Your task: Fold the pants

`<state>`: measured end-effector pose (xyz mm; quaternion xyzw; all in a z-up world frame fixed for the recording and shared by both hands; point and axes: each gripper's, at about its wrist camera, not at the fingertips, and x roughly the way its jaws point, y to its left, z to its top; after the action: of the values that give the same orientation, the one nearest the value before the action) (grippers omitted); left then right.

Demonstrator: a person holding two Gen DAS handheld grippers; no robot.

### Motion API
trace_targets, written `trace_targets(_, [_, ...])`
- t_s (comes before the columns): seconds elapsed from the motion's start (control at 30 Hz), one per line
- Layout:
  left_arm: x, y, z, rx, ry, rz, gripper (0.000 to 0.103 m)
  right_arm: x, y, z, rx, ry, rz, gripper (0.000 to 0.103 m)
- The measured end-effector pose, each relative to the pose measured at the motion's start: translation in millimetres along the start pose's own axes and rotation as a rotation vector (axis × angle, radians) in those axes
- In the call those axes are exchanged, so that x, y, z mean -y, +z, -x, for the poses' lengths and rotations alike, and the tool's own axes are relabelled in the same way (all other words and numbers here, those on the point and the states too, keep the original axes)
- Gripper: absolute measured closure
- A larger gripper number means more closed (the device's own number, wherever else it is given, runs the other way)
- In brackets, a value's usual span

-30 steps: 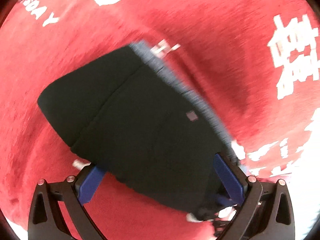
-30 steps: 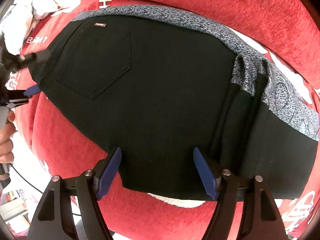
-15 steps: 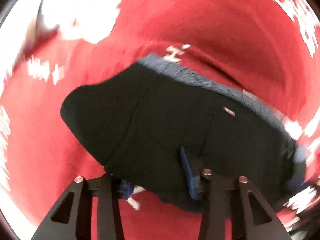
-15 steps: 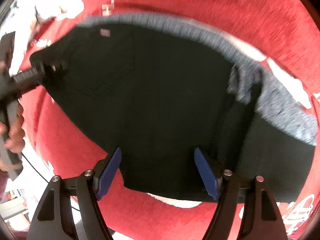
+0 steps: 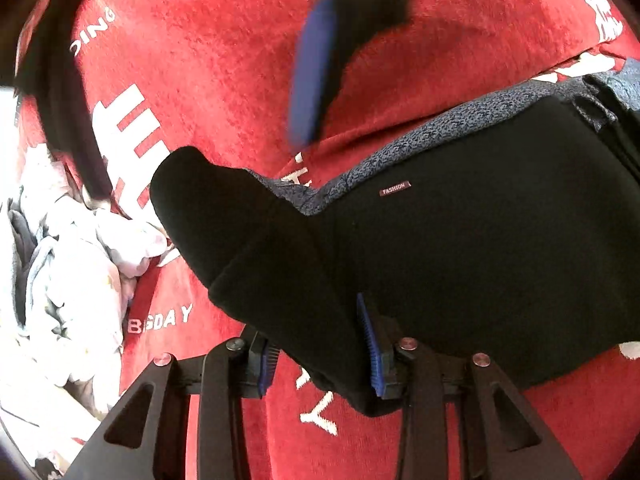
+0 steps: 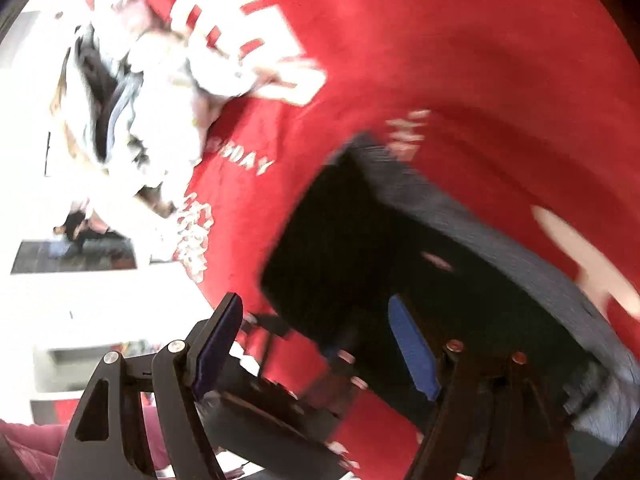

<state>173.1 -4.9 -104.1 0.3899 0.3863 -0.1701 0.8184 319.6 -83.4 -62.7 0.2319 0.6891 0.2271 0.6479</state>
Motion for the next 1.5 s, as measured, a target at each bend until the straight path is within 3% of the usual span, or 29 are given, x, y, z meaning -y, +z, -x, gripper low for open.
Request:
trace_targets(0.13, [5,-4,6,0.019,0.011,-0.015,0.066,-11,20,-50,-0.139,-0.040,0.018,0.025])
trace_targets(0.17, [5,-4,6,0.017,0.009,-0.013,0.066,-9,22,-59,-0.157,-0.044,0.011,0.040])
trace_targets(0.23, [5,-3,10,0.006,-0.017,0.003,0.066,-1,20,-65,-0.177,-0.073,-0.005,0.082])
trace_targets(0.27, [7,-1,15,0.022,-0.016,-0.003,0.066,4,17,-59,-0.156,-0.058,-0.021,0.083])
trace_targets(0.5, [12,38,88,0.158,-0.088,0.025,0.066,38,-36,27,0.103,0.193,-0.118,0.084])
trace_targets(0.6, [27,62,125,0.229,-0.130,0.010,0.066,55,-76,75,0.232,0.277,-0.153,0.084])
trace_targets(0.77, [79,101,177,0.330,-0.225,-0.055,0.066,94,-151,150,0.415,0.304,-0.196,0.084])
trace_targets(0.9, [131,121,198,0.363,-0.295,-0.132,0.066,139,-220,191,0.522,0.282,-0.269,0.083])
trace_targets(1.1, [229,130,200,0.319,-0.401,-0.245,0.066,230,-311,205,0.590,0.267,-0.444,0.083])
trace_targets(1.23, [281,125,185,0.225,-0.435,-0.317,0.066,288,-348,169,0.566,0.250,-0.586,0.083])
trace_targets(1.37, [286,122,180,0.151,-0.457,-0.331,0.061,311,-361,148,0.536,0.243,-0.642,0.082])
trace_targets(1.47, [271,122,186,0.135,-0.477,-0.328,0.049,305,-359,155,0.525,0.175,-0.623,0.076])
trace_targets(1.5, [263,121,188,0.126,-0.476,-0.322,0.039,304,-358,161,0.516,0.151,-0.624,0.072])
